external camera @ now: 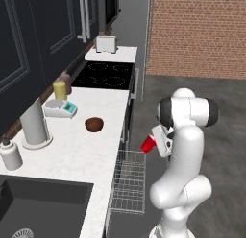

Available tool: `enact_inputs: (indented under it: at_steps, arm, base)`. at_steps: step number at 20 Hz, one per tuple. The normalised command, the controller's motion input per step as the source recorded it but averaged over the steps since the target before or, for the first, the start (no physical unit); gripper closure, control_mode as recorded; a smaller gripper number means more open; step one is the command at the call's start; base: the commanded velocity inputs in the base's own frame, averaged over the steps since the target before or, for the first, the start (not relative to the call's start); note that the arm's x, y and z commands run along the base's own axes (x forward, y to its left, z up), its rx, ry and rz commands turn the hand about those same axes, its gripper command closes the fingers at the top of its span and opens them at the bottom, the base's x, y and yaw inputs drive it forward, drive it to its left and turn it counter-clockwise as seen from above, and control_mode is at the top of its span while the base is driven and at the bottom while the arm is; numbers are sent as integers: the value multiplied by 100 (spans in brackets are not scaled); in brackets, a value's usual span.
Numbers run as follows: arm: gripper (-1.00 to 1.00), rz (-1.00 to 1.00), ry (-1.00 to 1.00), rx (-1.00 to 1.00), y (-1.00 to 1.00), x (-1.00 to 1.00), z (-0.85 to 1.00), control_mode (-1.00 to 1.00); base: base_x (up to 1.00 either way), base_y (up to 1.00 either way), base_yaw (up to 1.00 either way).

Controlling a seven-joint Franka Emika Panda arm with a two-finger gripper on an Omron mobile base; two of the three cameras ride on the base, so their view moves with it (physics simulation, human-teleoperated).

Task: Pick up the cup and bowl from the counter, place them in the dishwasher, and close the dishwasher door.

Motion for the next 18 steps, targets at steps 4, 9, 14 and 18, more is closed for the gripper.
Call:
enact_inputs:
  at_steps: [4, 9, 14, 18]
  arm:
    - [100, -8, 18, 10, 37, 28, -69, -100]
    - [100, -9, 16, 7, 44, 46, -58, -100]
    - [100, -9, 16, 7, 33, 60, -48, -100]
    - [100, -10, 16, 7, 19, 58, -45, -100]
  base:
    - [0, 0, 0]
    - [0, 0, 0]
    - [0, 0, 0]
    - [0, 0, 0]
